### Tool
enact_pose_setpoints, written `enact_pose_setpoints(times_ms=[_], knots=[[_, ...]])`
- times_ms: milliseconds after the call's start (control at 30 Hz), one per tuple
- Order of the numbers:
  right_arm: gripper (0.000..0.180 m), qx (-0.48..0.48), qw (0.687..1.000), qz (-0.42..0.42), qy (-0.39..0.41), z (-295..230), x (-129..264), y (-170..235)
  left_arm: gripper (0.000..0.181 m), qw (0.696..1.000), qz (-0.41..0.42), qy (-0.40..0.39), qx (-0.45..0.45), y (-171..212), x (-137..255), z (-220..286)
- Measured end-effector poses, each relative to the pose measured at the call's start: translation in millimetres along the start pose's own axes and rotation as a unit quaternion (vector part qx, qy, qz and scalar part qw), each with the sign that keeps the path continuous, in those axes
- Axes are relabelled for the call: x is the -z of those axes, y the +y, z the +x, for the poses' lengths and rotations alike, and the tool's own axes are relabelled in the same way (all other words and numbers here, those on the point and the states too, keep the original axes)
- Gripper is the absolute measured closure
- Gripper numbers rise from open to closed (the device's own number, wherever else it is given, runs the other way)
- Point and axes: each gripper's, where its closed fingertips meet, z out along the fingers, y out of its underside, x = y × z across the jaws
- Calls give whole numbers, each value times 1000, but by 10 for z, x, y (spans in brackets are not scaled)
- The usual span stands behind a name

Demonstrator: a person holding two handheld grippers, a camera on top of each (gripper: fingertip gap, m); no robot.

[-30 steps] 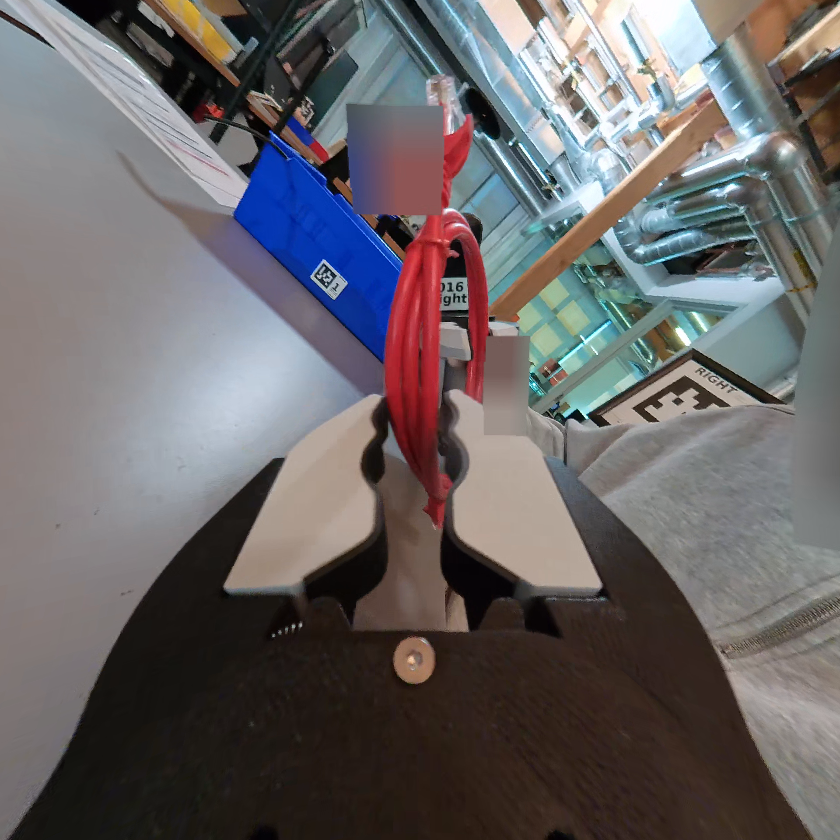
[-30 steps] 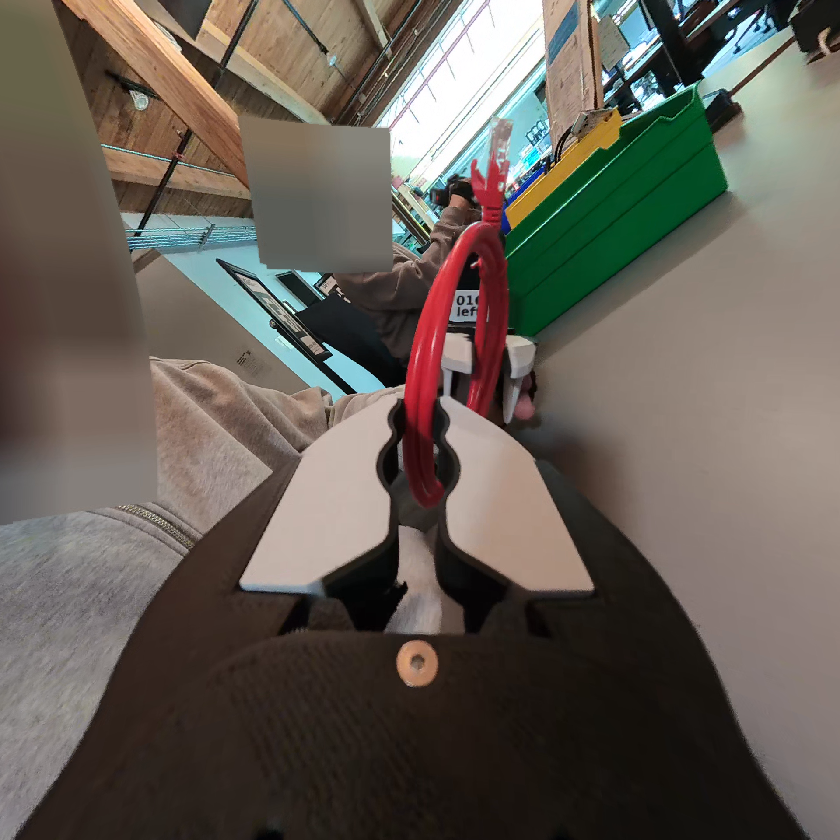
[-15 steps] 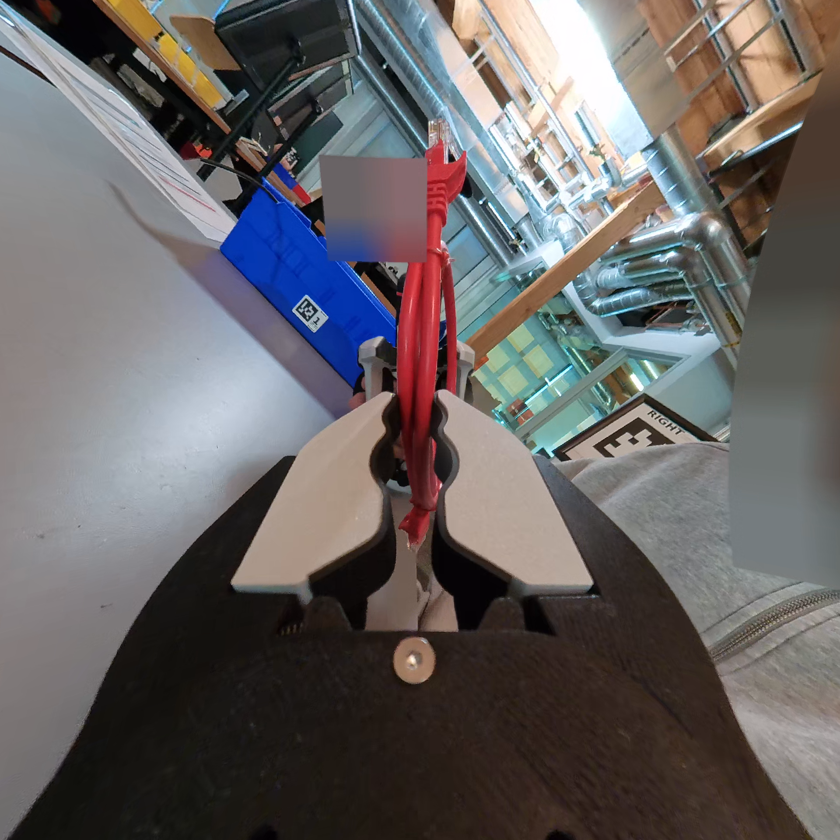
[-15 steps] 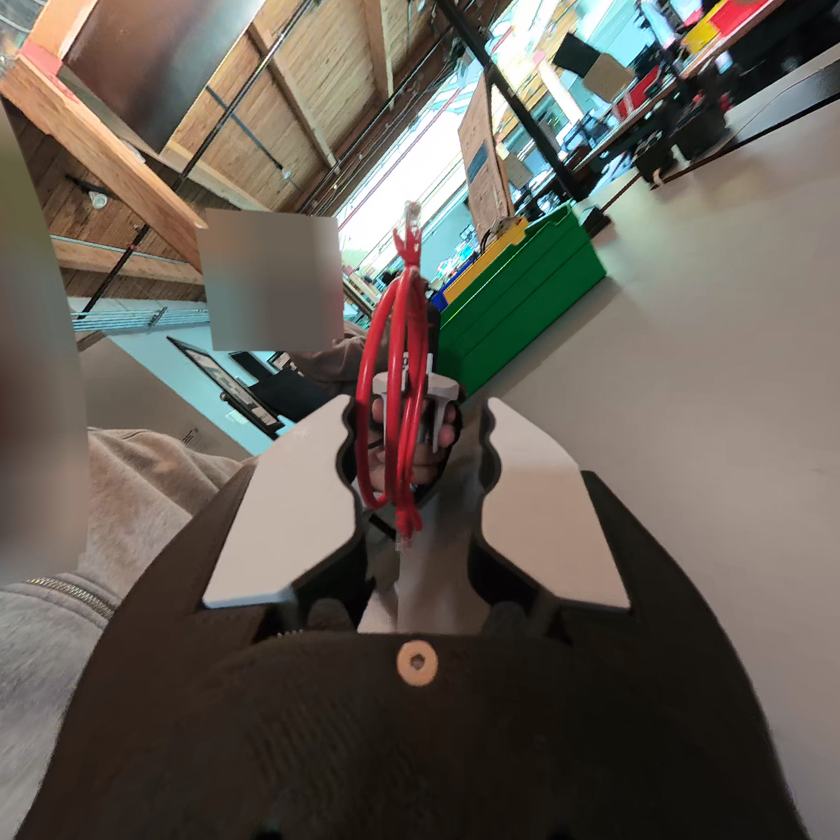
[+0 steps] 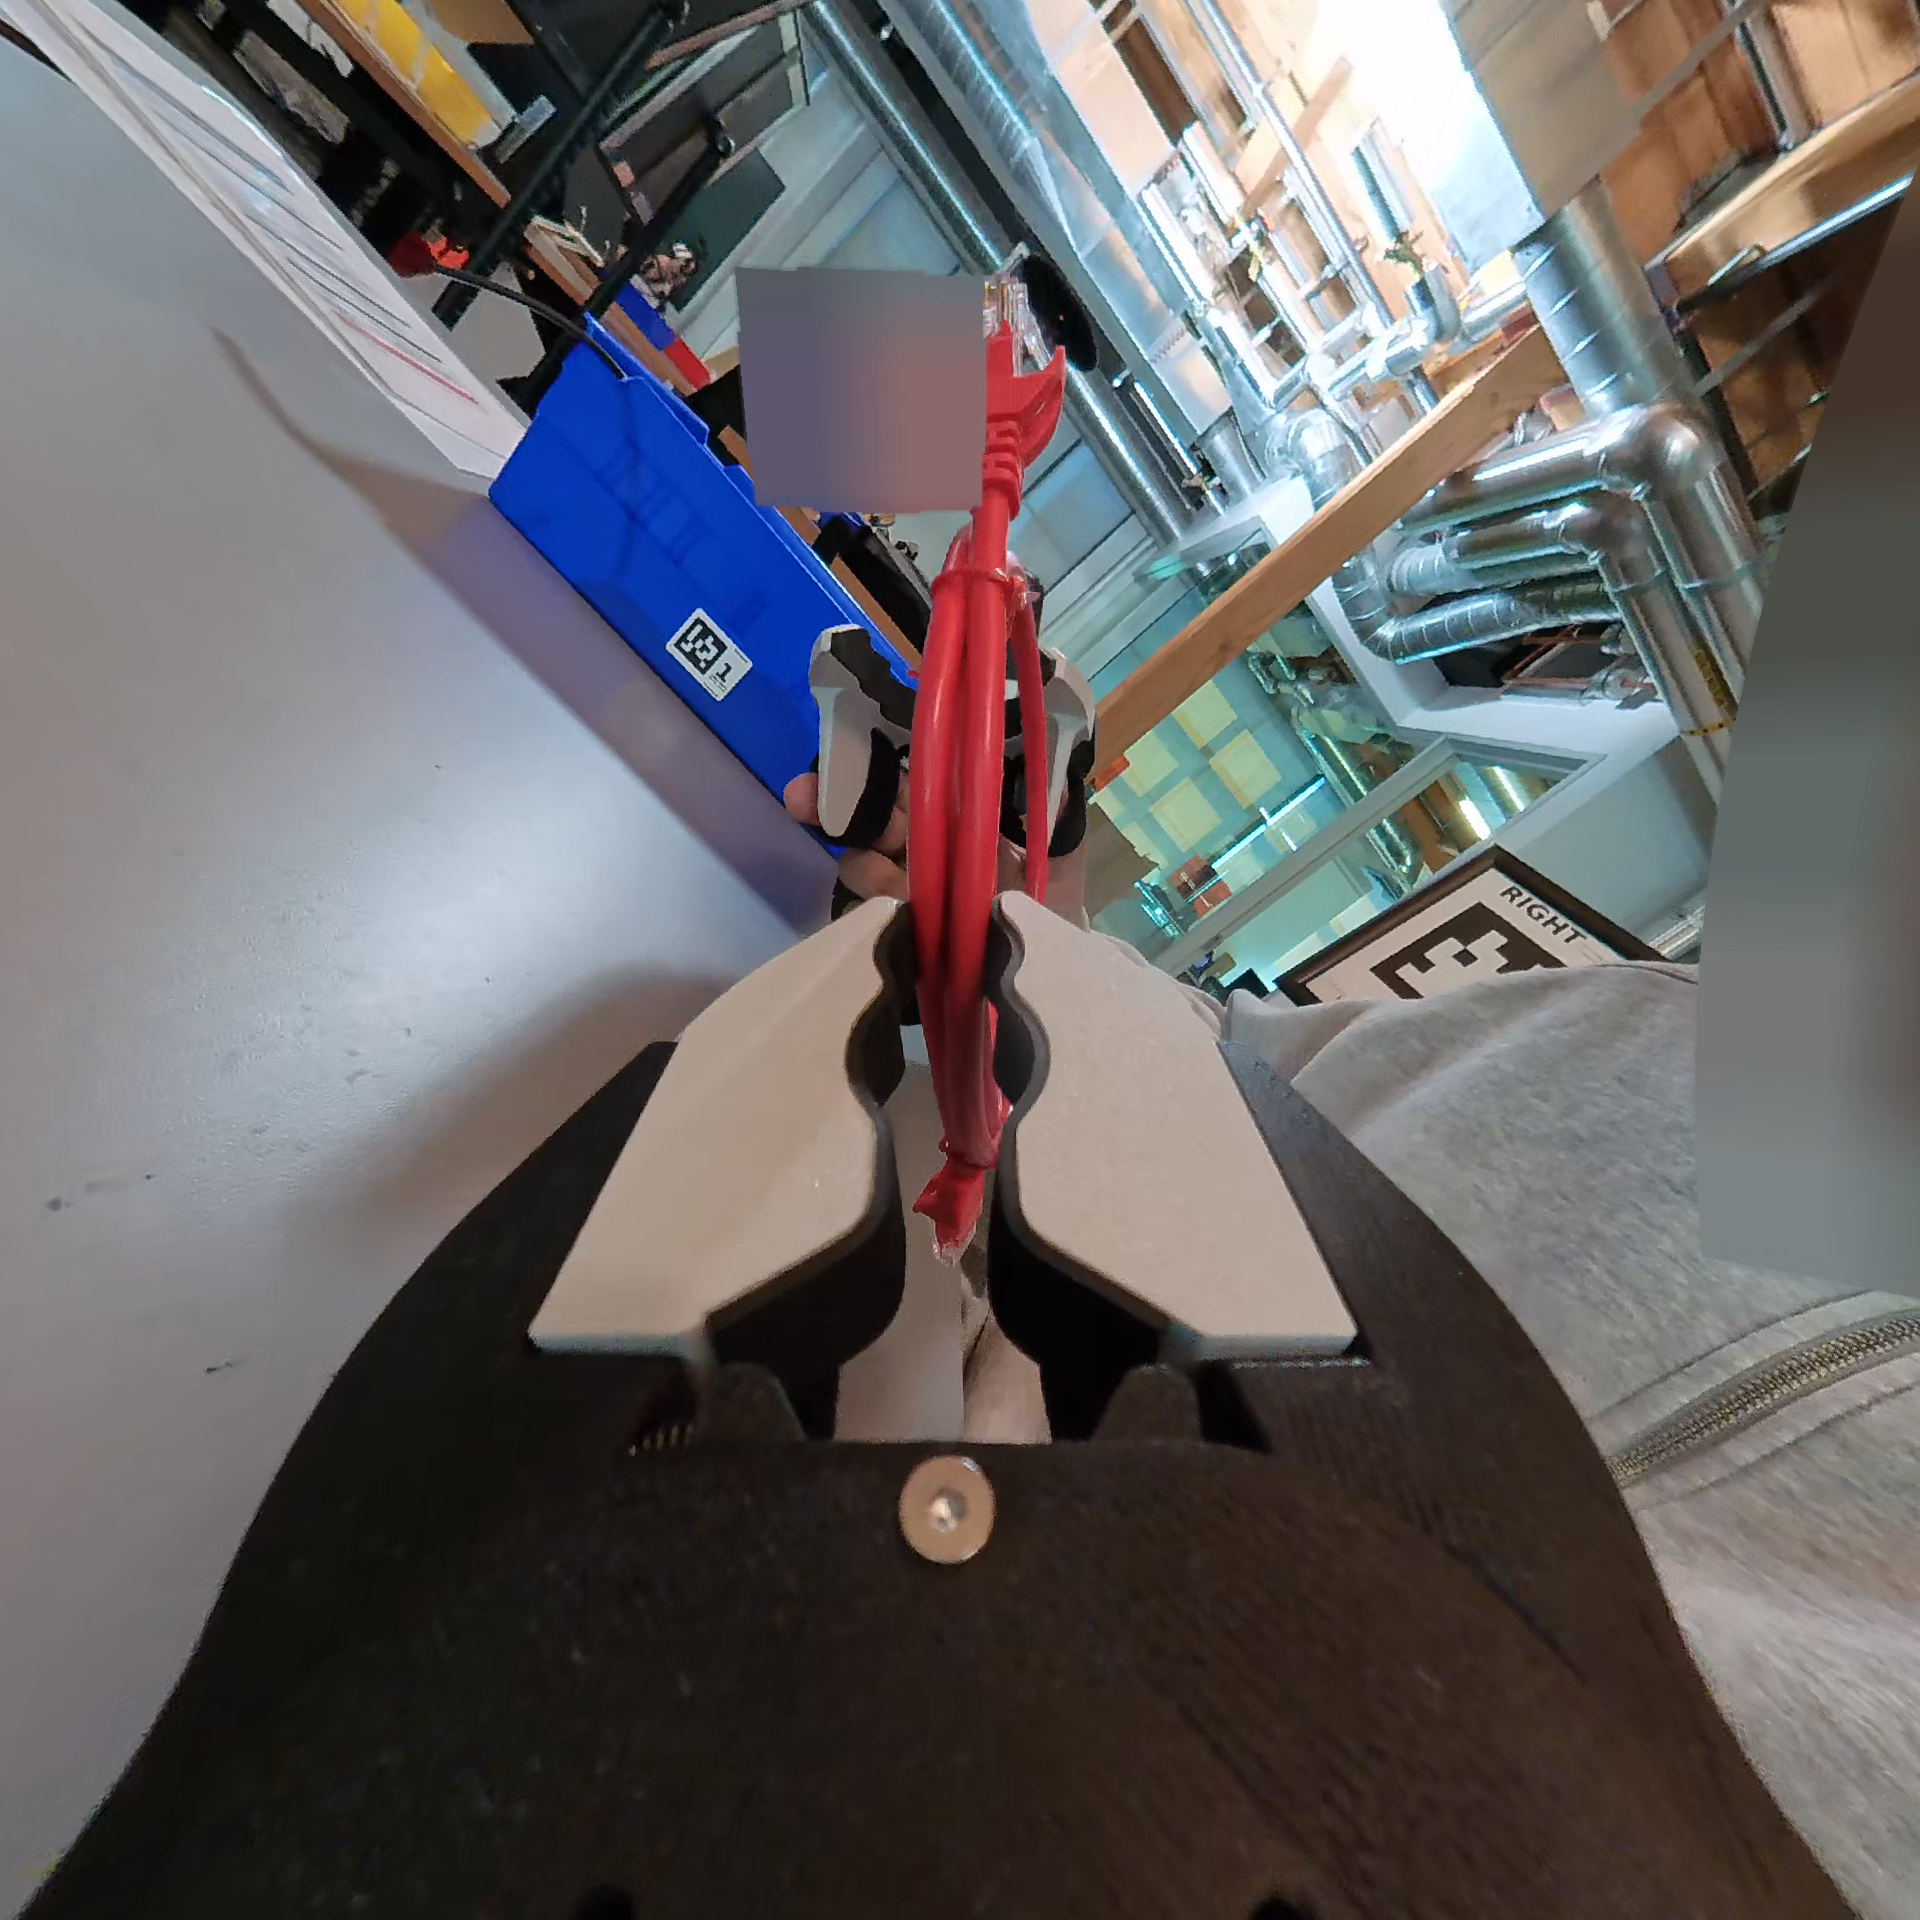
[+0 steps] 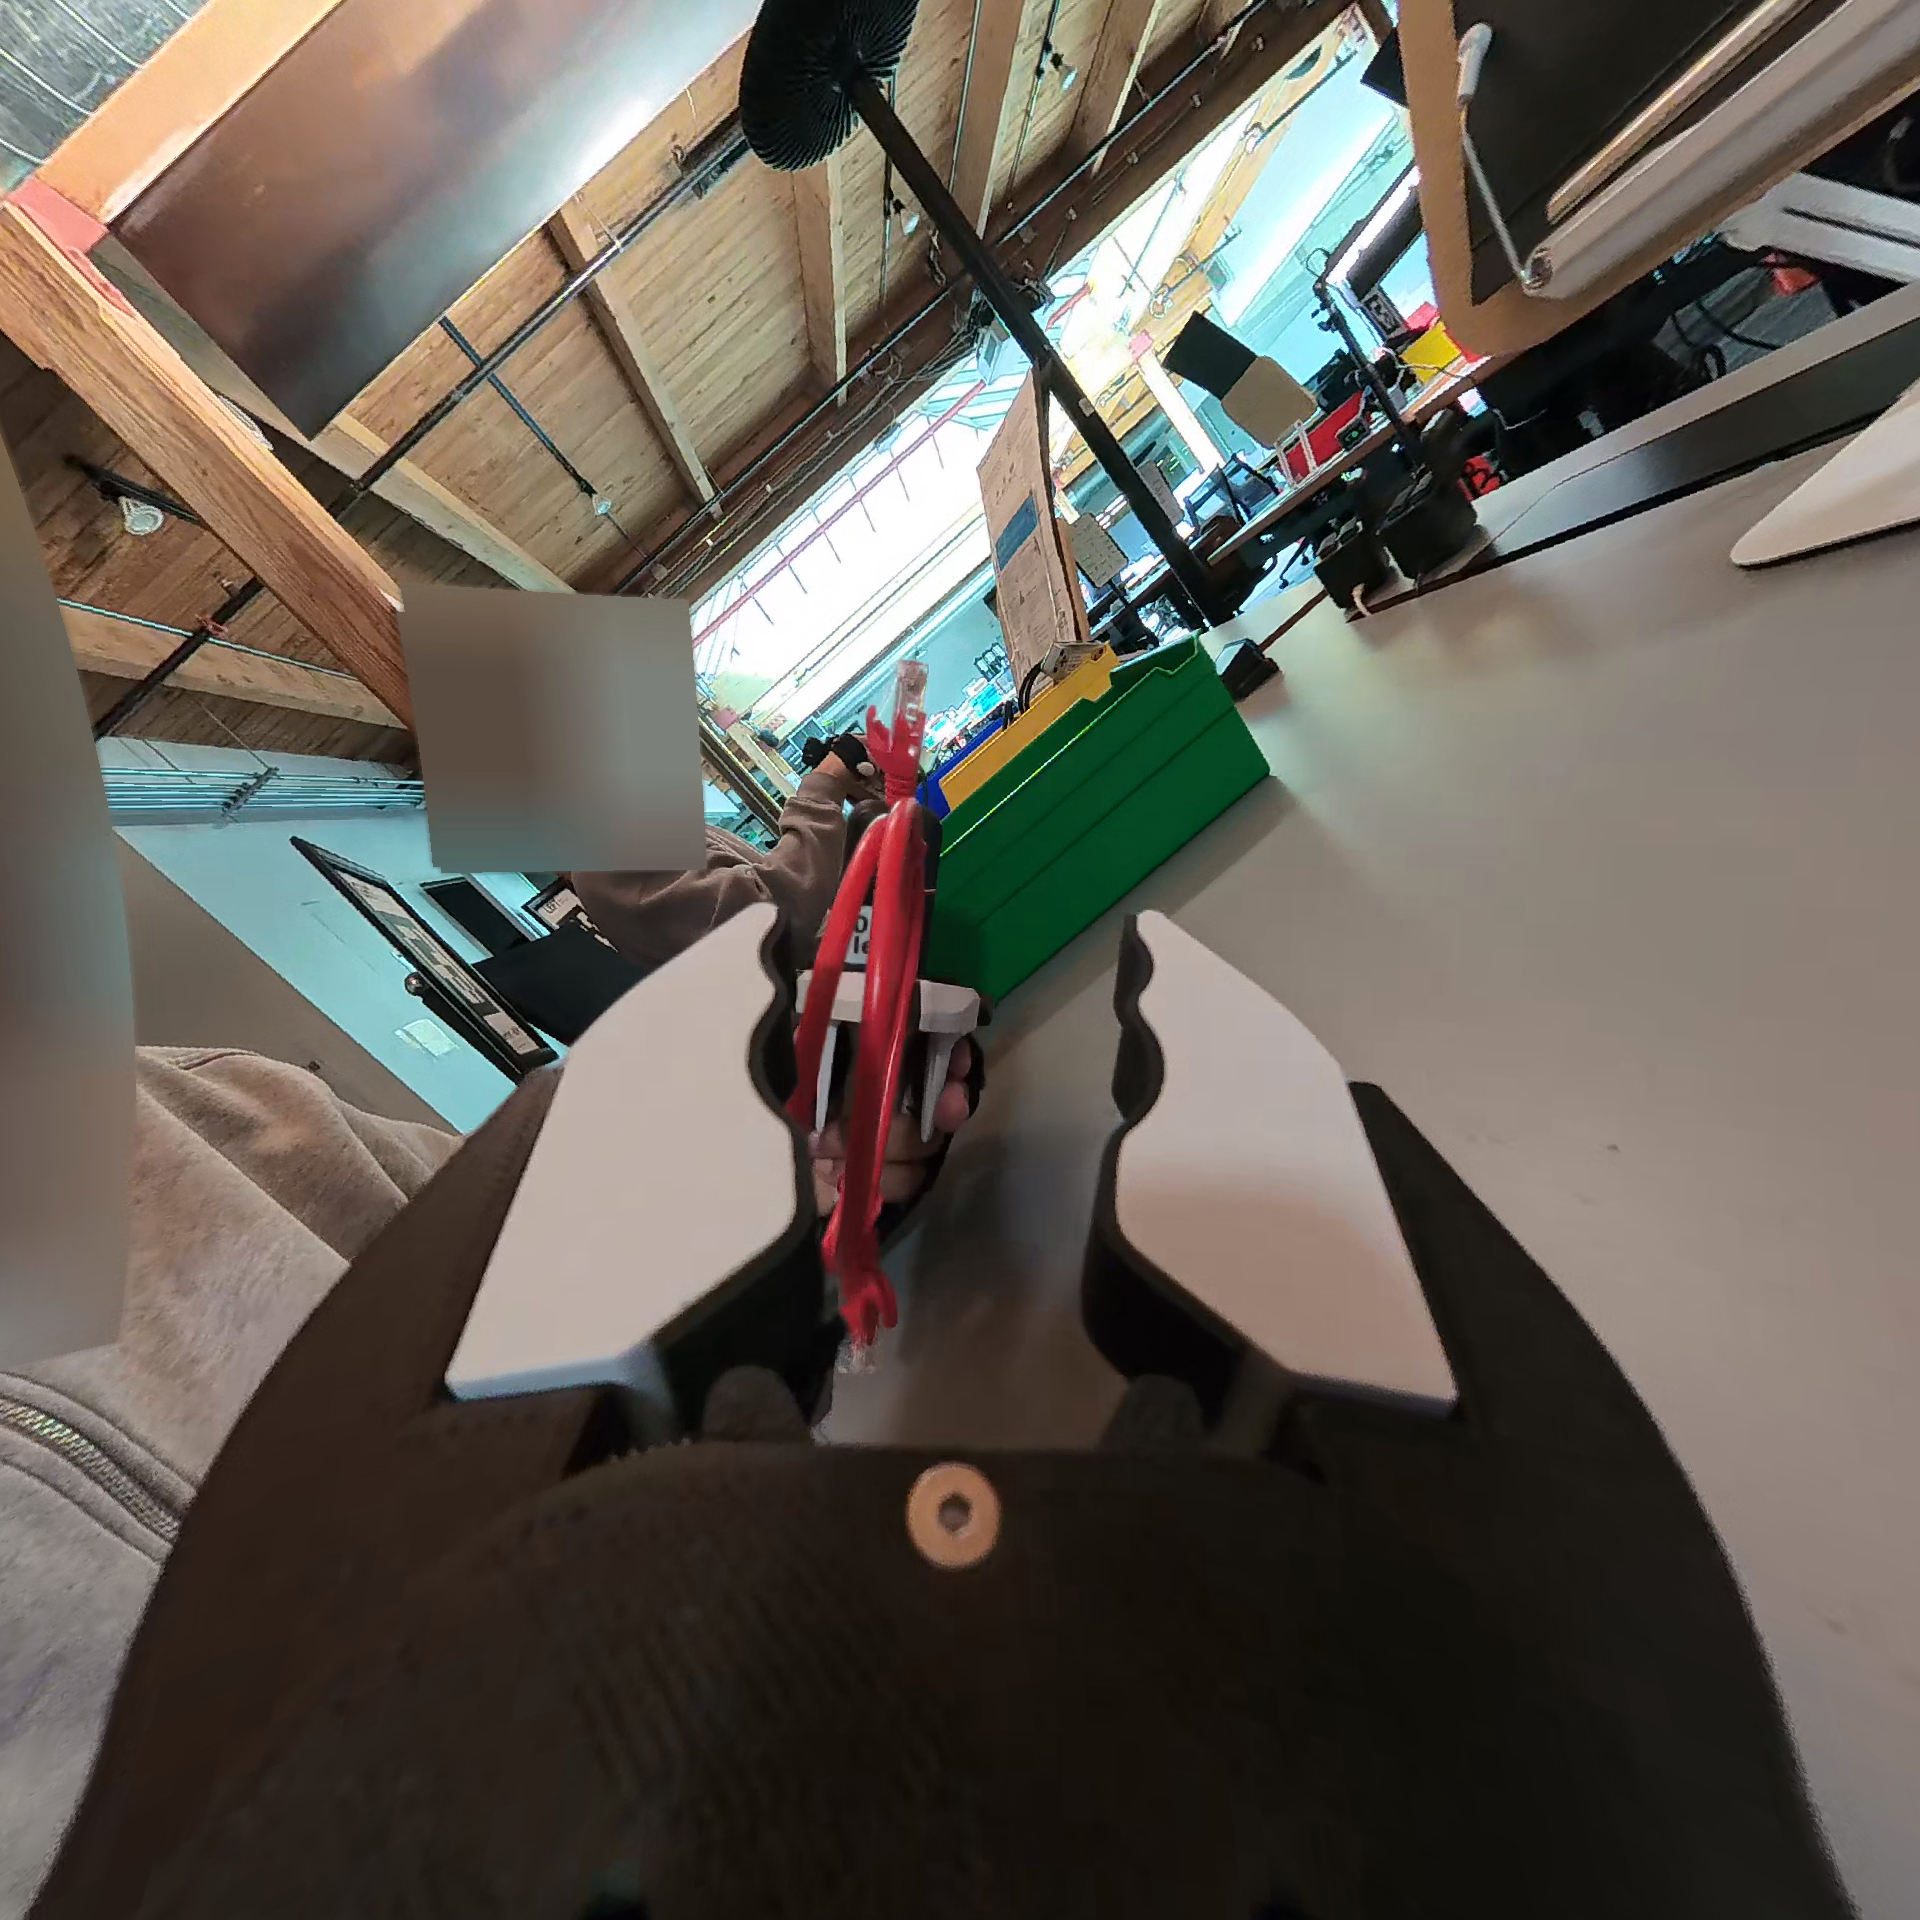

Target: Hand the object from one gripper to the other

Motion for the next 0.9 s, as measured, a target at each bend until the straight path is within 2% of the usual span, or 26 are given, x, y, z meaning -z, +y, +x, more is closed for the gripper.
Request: enact_pose_setpoints(times_ms=[267,900], knots=[[119,34,999,-16,7,-32,-22,38,169,1000,1,-15,-10,-6,7,-35],[121,42,999,-19,5,-51,-29,47,169,1000,2,-26,-14,-7,11,-68]])
